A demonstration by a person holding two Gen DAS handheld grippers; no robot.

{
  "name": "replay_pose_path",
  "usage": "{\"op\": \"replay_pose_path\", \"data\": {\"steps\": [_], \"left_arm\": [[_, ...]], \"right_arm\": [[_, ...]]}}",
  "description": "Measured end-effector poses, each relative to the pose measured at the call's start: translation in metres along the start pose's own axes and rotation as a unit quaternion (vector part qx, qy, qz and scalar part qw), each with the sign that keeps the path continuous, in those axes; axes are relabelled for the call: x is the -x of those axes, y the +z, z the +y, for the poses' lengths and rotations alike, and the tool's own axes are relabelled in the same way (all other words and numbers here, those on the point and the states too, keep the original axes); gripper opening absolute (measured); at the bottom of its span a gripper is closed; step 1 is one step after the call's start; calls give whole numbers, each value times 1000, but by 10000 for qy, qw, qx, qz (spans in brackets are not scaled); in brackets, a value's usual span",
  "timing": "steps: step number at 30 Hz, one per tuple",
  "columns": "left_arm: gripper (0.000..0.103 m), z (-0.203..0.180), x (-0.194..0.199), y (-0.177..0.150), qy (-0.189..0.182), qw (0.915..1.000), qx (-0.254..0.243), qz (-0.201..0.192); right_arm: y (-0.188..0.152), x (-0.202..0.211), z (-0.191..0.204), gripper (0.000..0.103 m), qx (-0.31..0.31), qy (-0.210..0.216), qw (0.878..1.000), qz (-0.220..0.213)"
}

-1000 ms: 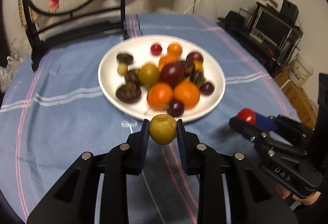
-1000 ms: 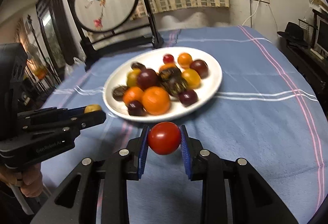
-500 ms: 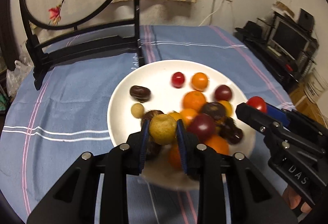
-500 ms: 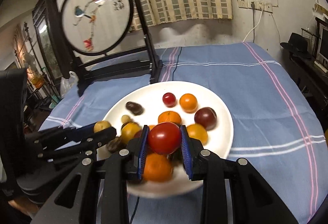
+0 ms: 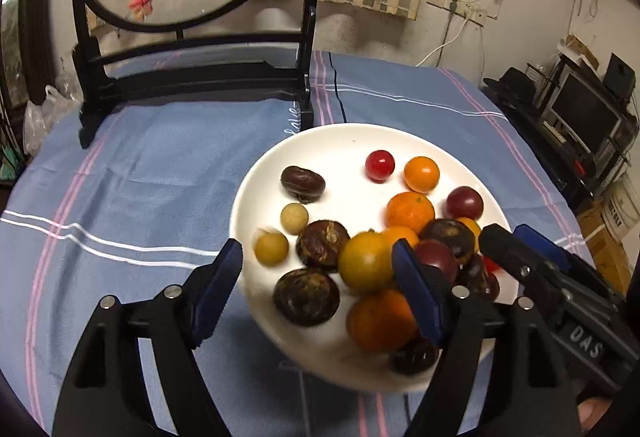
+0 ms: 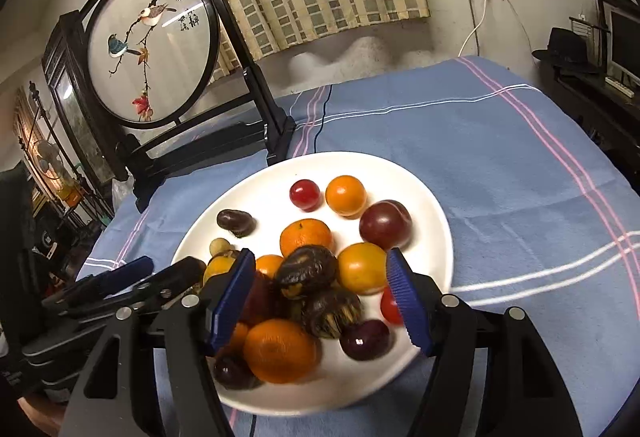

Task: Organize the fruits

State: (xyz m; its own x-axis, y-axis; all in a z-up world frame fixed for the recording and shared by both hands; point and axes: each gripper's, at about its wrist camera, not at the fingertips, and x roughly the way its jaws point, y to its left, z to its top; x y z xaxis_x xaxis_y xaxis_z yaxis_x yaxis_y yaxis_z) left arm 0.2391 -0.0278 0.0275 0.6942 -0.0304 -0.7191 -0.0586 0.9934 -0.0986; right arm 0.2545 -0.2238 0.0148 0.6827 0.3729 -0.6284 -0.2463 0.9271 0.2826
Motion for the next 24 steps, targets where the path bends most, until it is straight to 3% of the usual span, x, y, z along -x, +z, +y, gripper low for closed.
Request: {"op": "replay_pose_path", "data": {"steps": [10,15,24], "left_arm": [[80,6,30,-38,-7,9999,-149,83],[81,5,44,-70,-39,9995,-283,156],[82,6,47,-97,164,9988,-402,243]], "right_arm": [[-41,38,4,73,135,-25,9999,22],[-60,55,11,85,311,-327,9990,-22],[-83,64,-4,92,64,-390,9990,231]]}}
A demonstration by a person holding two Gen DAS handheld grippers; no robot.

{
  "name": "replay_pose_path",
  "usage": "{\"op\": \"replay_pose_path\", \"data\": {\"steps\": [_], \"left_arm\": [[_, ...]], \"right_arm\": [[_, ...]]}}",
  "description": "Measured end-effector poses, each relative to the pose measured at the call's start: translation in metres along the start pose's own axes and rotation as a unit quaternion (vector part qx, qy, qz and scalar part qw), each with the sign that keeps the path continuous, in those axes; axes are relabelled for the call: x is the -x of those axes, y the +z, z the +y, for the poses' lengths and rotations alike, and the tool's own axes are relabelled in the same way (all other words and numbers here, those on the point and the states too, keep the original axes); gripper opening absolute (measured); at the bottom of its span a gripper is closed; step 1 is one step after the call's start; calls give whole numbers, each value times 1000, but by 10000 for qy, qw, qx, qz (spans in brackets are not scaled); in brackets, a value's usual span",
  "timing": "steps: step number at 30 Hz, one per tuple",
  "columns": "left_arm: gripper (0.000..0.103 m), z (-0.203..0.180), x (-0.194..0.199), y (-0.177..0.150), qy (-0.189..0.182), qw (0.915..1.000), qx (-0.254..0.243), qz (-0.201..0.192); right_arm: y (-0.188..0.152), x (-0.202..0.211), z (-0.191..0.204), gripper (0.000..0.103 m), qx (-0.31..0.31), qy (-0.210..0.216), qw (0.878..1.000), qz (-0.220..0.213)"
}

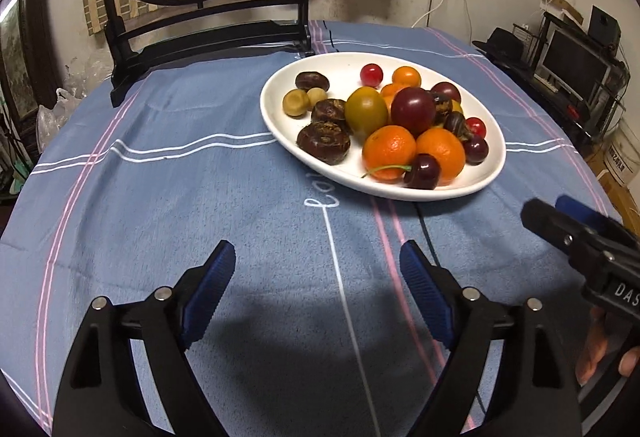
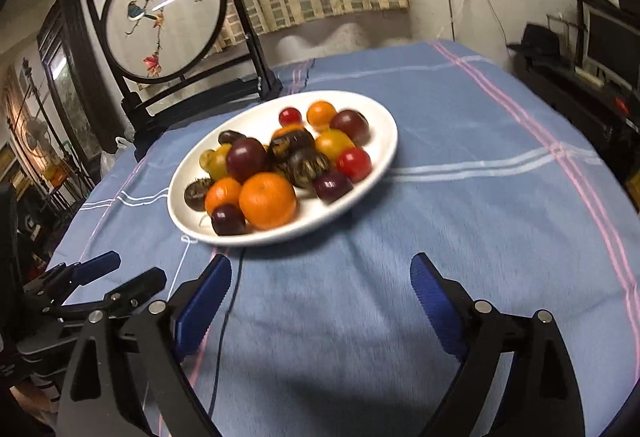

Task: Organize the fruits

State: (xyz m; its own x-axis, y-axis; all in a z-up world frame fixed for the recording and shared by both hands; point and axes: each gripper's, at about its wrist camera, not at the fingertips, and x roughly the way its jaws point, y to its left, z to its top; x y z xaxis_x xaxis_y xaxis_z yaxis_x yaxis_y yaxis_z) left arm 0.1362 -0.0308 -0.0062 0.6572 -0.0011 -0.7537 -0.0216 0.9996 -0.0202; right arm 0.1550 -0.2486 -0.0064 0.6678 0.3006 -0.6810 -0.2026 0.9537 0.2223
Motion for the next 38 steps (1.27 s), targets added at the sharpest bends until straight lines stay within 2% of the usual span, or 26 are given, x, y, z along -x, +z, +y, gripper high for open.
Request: {"op": "replay_pose_path", "data": {"steps": [5,17,24,27,32,38], "left_arm": [[86,0,-2,0,-21,10000,11,35],[87,7,-4,-1,-126,9995,224,155],[87,6,0,-3,-131,9997,202,12],[93,6,-4,-3,-219,9995,211,101],[96,8,-11,-4,13,9995,266,192],[96,12,-11,-3,58,9992,328,221]], "right_arm": [[-4,-3,-1,93,123,-223,9997,27],[-6,-3,2,98,205,-124,9996,124],[-7,-6,4,98,245,-162,9994,206],[-8,-5,4,98,241,-165,9994,165],[-10,-10,5,98,227,-146,9991,341],[-15,-10,6,98,316,-152,9986,396]]}}
